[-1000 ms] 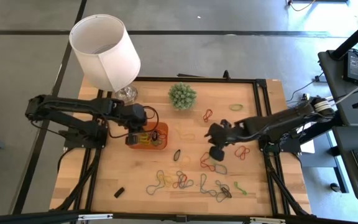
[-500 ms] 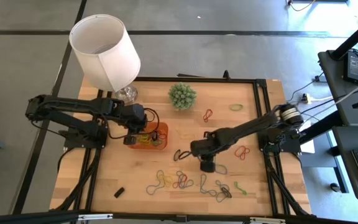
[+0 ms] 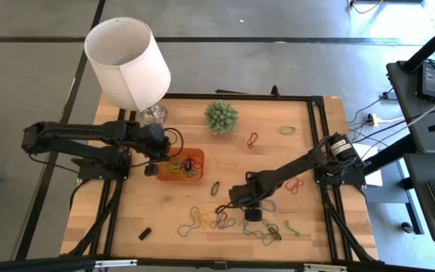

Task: Pick and place rubber bands into bin
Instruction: Put the red rubber band into the orange bin

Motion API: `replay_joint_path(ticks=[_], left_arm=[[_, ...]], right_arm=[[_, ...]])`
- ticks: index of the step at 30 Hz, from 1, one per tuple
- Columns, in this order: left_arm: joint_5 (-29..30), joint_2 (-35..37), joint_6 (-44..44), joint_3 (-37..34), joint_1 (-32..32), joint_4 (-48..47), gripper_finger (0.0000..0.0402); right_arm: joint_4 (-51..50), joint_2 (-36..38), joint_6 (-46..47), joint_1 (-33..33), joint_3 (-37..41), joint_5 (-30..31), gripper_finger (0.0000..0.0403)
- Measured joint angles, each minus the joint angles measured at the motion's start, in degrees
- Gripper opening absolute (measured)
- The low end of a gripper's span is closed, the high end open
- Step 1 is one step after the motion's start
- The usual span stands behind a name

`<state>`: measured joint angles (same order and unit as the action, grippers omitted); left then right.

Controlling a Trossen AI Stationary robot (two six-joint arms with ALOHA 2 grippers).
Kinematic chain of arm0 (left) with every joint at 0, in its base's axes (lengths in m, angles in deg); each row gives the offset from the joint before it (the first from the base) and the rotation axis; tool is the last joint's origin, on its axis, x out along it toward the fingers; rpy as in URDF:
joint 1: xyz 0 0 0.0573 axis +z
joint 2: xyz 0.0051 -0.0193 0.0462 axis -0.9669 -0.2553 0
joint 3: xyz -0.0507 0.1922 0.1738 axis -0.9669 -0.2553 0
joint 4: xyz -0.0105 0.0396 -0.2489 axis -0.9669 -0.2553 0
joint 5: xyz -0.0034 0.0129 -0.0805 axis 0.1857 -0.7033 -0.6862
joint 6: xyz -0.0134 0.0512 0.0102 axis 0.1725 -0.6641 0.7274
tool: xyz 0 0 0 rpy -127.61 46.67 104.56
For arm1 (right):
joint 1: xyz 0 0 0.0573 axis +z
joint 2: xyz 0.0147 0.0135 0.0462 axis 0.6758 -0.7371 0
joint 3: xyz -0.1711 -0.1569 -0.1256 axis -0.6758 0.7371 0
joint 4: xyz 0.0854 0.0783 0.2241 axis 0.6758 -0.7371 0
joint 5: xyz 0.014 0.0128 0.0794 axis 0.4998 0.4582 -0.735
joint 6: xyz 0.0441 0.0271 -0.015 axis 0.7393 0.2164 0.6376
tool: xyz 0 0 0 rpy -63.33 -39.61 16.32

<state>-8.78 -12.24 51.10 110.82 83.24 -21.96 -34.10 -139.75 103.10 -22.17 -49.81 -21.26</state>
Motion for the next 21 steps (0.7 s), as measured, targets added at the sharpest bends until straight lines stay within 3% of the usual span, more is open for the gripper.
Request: replay_joint_path(ticks=[3, 8, 16, 21], left_arm=[[0.1, 3.2, 0.7, 0.0, 0.0, 1.2, 0.0001], [0.3, 8.1, 2.7, 0.0, 0.0, 1.2, 0.0002], [0.3, 11.9, 3.7, 0.0, -0.1, 1.7, 0.0003], [0.3, 12.0, 3.9, 0.0, -0.1, 1.7, 0.0001]], right_arm=[[0.6, -0.7, 2.6, 0.3, 0.0, 0.6, 0.0081], [0.2, -0.6, 7.6, 0.4, -0.1, 2.2, 0.0011], [1.0, 4.7, 7.5, -0.2, -2.6, 8.8, 0.0003], [0.3, 8.8, 6.2, -1.7, -7.6, 16.1, 0.0002]])
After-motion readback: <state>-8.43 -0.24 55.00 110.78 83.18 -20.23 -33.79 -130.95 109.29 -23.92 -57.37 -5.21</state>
